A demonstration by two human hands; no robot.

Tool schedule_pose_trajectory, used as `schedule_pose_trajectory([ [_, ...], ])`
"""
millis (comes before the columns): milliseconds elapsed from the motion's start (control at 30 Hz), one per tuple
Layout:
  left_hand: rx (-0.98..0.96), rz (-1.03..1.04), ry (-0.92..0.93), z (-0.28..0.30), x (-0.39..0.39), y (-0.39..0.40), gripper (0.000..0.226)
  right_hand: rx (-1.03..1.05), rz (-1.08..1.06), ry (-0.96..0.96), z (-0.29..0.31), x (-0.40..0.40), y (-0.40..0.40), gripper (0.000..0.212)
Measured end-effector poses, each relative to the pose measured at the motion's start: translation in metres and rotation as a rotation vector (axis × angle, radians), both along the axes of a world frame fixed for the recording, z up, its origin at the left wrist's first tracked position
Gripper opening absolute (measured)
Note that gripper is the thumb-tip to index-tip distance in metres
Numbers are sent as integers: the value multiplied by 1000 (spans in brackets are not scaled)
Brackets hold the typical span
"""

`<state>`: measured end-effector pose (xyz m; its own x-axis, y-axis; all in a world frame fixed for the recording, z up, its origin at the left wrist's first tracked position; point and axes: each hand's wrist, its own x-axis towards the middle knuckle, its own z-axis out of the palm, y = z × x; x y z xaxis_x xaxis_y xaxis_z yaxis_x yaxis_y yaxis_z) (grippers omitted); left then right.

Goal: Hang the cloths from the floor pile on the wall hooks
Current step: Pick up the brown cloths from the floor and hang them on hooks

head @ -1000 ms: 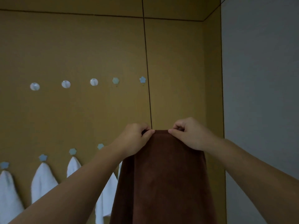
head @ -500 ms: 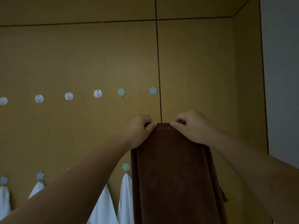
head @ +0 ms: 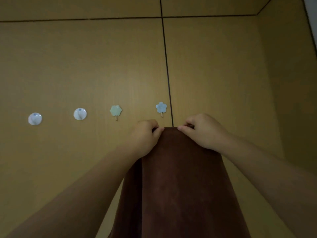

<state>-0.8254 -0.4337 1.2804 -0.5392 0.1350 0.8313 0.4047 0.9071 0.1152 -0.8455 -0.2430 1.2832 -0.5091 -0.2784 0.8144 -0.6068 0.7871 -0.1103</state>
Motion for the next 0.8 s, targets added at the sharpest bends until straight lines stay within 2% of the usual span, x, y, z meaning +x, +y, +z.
schedule_pose_trajectory([
  [167, -21, 6, 55, 17, -63, -18, 25, -33, 18, 25, 16, -67, -20, 26],
  [433, 21, 167, 193, 57, -138, -25, 28, -56, 107, 158, 66, -156, -38, 23],
  [633, 42, 201, 247, 82, -173, -29, 27, -75, 142, 229, 90, -195, -47, 16],
  [800, 54, 198, 249, 77, -191, -32, 24, -115, 156, 250, 81, -215, -49, 14],
])
